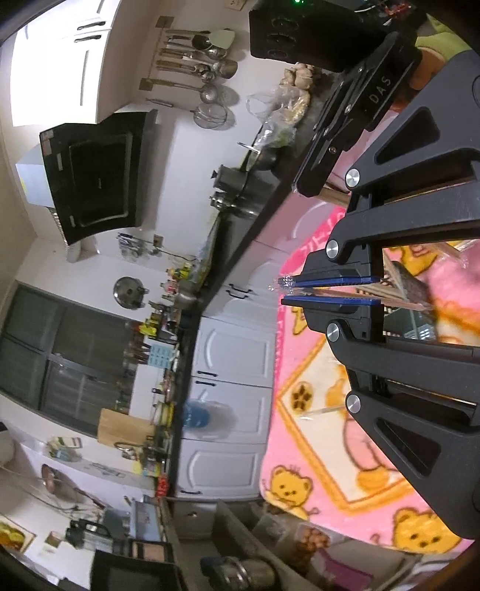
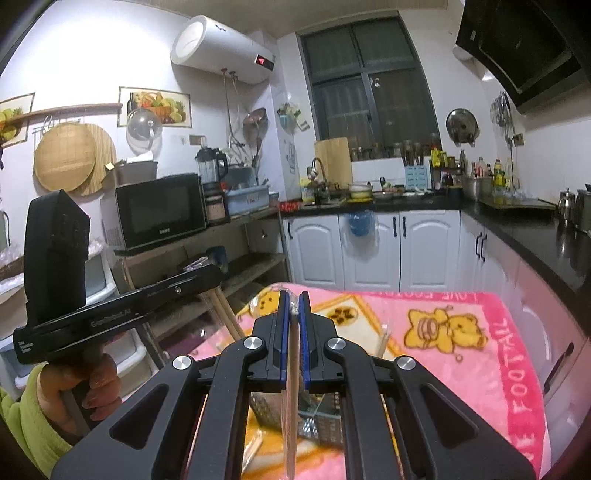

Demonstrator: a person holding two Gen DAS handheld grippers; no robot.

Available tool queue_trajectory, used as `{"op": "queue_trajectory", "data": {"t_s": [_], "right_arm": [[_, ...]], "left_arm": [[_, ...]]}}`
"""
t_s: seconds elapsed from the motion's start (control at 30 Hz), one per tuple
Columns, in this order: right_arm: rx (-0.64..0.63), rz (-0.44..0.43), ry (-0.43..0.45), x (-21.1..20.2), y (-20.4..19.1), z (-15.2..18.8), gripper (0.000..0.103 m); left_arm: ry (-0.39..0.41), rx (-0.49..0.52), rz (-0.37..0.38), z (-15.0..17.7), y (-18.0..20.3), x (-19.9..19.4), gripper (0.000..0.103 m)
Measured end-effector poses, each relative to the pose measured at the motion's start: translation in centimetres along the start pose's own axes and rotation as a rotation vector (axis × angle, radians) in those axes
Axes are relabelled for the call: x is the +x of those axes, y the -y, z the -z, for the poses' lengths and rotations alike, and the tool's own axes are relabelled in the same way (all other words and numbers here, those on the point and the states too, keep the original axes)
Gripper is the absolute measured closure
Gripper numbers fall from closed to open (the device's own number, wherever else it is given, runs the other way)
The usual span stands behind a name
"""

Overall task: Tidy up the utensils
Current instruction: 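Lower the held chopsticks into the caddy compartments with both tools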

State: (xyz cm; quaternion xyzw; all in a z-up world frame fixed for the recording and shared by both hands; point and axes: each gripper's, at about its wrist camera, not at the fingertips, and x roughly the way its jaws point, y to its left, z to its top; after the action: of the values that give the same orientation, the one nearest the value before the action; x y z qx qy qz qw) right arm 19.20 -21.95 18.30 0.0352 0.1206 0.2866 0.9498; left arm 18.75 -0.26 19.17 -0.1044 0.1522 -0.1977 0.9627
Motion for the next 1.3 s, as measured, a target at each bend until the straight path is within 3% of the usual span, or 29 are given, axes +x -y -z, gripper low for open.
{"op": "queue_trajectory", "data": {"t_s": [0.4,0.8,1.3], "right_arm": [[0.021,0.032,0.094,0.6,1.0,-3.0,0.097],[-0.014,0.115,0.153,2.5,2.0,-3.6,0.097],[-0.005,0.157,0.125,5.5,3.3,-1.4,0.097]], "left_arm": [[0.059,0.008,-0.024,-2.0,-0.5,-0.1,0.101],[0.067,-0.019,-0.044,-2.3,-1.5,1.6,0.101],[0.022,-0.040,-0.047,-0.4,-2.2,4.4,0.101]]}}
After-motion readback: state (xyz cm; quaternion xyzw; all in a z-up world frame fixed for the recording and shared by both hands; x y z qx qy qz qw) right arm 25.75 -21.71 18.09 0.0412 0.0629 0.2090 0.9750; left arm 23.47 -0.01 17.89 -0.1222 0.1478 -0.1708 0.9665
